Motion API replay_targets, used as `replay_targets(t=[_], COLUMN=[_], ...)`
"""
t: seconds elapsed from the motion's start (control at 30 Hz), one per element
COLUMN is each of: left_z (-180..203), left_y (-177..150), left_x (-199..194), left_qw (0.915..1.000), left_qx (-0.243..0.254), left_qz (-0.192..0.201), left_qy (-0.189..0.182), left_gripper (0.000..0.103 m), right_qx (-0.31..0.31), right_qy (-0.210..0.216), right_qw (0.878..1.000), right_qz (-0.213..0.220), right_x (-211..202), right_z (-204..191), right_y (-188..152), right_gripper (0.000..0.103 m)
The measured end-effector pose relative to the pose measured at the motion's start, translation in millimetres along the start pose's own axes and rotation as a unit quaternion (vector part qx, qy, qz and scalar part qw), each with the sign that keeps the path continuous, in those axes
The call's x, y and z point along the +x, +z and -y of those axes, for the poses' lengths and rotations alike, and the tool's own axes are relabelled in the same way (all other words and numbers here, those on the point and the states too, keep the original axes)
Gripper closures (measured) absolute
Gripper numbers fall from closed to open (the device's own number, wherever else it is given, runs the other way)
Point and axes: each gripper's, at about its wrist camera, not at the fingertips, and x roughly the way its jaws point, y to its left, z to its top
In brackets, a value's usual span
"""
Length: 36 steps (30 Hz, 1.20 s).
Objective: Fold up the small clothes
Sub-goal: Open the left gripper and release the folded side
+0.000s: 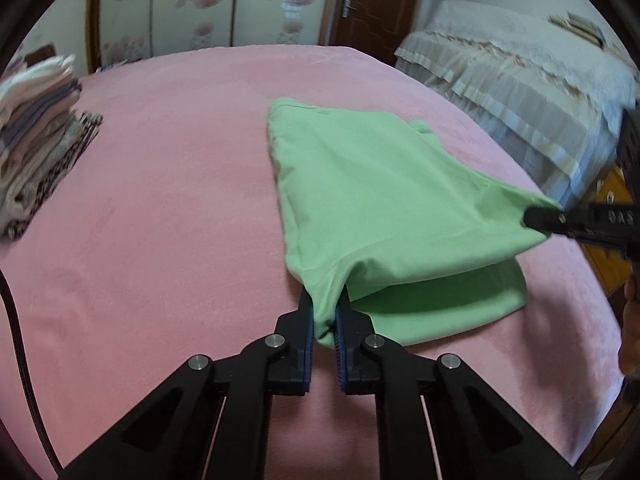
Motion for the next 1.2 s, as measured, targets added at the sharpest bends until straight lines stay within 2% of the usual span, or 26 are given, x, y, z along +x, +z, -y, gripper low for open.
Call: replay_targets(t=[0.1,0.17,0.33,0.5,0.57,0.63,0.67,0.73,0.83,0.9,0.93,1.03,1.2], left_z=[-10.8,-14.8,-28.0,-29.7,-33.0,-36.7,-39.2,-45.7,-52.1,-54.1,-54.8,-56.3,-53.5], left_y=[-5.9,-13.4,-34.4,-34.8,-32.5,-30.3,-27.4,-16.5,12.5,35.9,49.4,81.6,117.5], left_x=[-7.3,-8.3,10.9,11.9,11.2,5.0,0.3,-12.2,-15.3,-6.2,4.1,45.5,111.1], left_qw=[0.9995,0.9992,0.9972,0.9969,0.9946,0.9924,0.9918,0.9934,0.9959,0.9971,0.9967,0.9957,0.9948], left_qx=[-0.027,-0.035,-0.061,-0.055,-0.056,-0.057,-0.06,-0.065,-0.059,-0.057,-0.061,-0.065,-0.064], left_qz=[0.011,0.011,-0.039,-0.054,-0.082,-0.102,-0.106,-0.089,-0.059,-0.04,-0.036,-0.046,-0.068], left_qy=[-0.013,-0.015,-0.015,-0.018,-0.029,-0.039,-0.039,-0.032,-0.034,-0.031,-0.041,-0.047,-0.039], left_gripper=[0.097,0.097,0.097,0.095,0.091,0.077,0.06,0.039,0.038,0.038,0.038,0.038,0.038], right_qx=[0.033,0.041,0.104,0.114,0.101,0.078,0.067,0.044,0.027,0.027,0.03,0.051,0.087], right_qy=[0.041,0.04,0.042,0.046,0.034,0.007,0.0,-0.007,0.009,0.03,0.042,0.081,0.112], right_qw=[0.999,0.998,0.993,0.992,0.994,0.997,0.998,0.999,0.999,0.999,0.998,0.995,0.99], right_qz=[0.008,0.012,-0.024,-0.028,-0.031,-0.023,-0.015,0.006,0.019,0.021,0.02,0.006,-0.016], right_x=[-10.8,-11.1,20.5,24.2,18.2,5.4,-0.8,-15.1,-16.6,-6.6,3.2,34.1,81.4], right_z=[3.3,3.5,27.8,31.8,28.1,21.8,19.3,15.0,14.1,16.9,19.1,28.1,42.0], right_y=[-15.2,-26.4,-64.4,-71.2,-65.2,-54.1,-49.0,-31.7,1.7,25.1,39.2,71.1,101.7], right_gripper=[0.098,0.098,0.098,0.097,0.09,0.084,0.078,0.071,0.07,0.07,0.07,0.07,0.07])
